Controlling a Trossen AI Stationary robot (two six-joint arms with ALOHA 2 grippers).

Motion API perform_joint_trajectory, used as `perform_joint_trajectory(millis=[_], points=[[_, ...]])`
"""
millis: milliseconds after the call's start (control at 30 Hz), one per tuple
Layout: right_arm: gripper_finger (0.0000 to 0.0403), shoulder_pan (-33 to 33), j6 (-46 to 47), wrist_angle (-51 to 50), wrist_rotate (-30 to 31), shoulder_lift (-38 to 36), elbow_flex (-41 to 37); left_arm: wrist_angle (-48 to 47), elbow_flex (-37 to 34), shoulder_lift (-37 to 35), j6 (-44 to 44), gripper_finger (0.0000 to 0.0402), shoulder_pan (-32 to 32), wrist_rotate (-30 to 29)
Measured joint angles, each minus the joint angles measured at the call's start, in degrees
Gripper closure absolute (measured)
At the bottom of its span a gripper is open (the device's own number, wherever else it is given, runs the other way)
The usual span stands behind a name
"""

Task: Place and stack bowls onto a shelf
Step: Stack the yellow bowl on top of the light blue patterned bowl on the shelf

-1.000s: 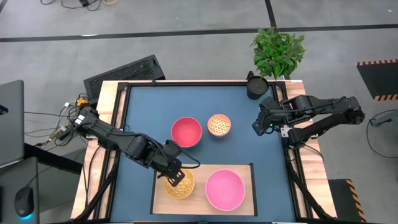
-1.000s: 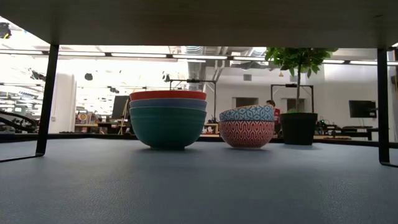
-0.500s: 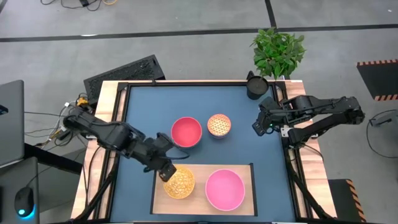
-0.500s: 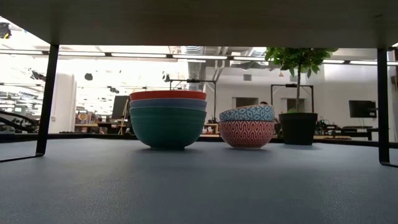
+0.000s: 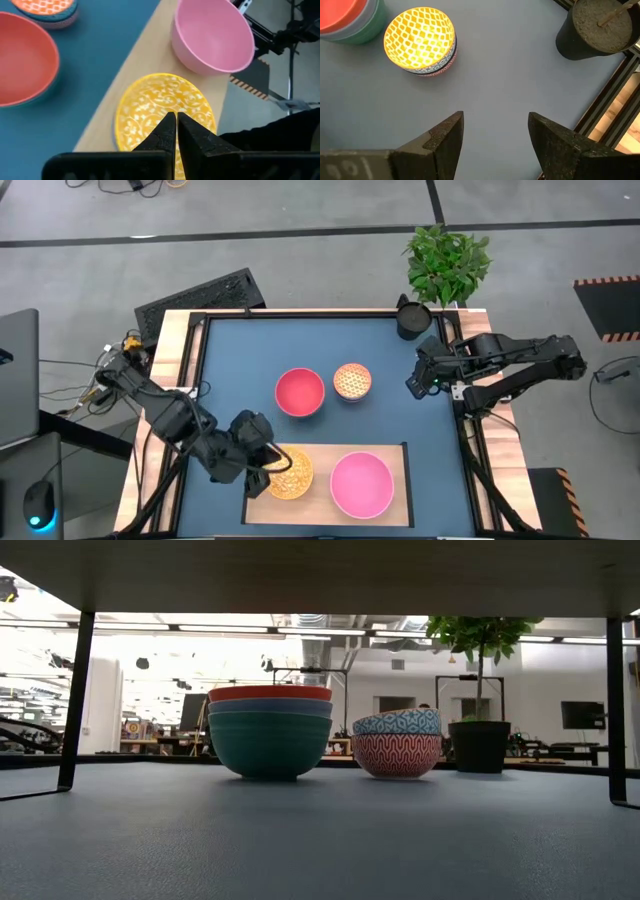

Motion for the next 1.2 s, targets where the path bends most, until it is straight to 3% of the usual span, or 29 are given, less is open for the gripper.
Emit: perform_joint_trajectory(millis=[400, 800, 1200], points=[[0.0154, -1.73, 0.02, 0.3, -0.06, 0.0, 0.0, 12.07, -10.62, -2.77, 1.42, 0.0401, -1.69, -0.58], [0.0154, -5.36, 0.04, 1.76, -0.64, -0.02, 0.0, 30.76, -27.68, -14.32, 2.6, 0.0402, -1.63, -3.15], [0.0154, -6.43, 0.02, 1.7, -1.77, -0.02, 0.0, 38.87, -34.54, -15.56, 5.44, 0.0401, -1.67, -2.75]])
